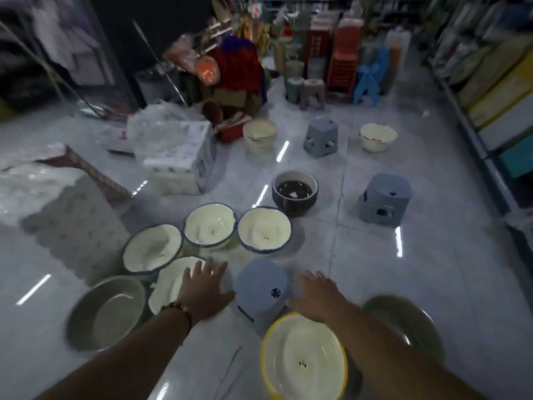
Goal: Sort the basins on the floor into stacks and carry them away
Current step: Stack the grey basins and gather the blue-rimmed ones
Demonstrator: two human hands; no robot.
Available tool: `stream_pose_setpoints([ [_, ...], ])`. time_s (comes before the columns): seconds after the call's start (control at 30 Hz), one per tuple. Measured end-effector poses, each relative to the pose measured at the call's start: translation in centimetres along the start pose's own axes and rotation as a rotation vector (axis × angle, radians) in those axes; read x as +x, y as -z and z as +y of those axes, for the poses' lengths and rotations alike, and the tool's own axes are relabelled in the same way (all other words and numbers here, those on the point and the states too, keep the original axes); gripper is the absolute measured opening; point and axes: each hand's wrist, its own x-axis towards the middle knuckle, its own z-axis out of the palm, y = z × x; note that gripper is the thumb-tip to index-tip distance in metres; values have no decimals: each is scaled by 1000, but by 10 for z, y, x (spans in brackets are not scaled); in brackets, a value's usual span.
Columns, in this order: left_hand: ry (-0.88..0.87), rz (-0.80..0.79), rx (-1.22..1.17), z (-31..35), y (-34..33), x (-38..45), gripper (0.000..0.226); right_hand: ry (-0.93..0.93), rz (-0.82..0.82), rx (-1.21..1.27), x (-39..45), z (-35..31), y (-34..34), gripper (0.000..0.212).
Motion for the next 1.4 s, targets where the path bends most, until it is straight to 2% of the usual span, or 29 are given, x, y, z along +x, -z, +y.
stream_pose_setpoints([
  [0.1, 122, 71, -63, -32, 9, -43, 83, 93, -29, -17, -5, -39, 8, 72],
  [0.33, 362, 101, -225, -95, -4, -150, 85, 271, -116, -82, -21, -132, 5, 73],
  [0.53, 539, 95, -278, -160, -26, -221, 78, 386, -157, -234, -29, -208, -39, 79],
  [0.73, 668, 30, -332, -256, -65, -278, 80, 451, -189, -407, -20, -298, -87, 81],
  [1.07, 662, -88, -308, -447, -84, -301, 79, 495, -239, -432, 7, -493, -163, 78],
  [1.4, 567, -162, -323, -536, -100, -224, 77, 455, -323, -354, 93, -595, -192, 74],
])
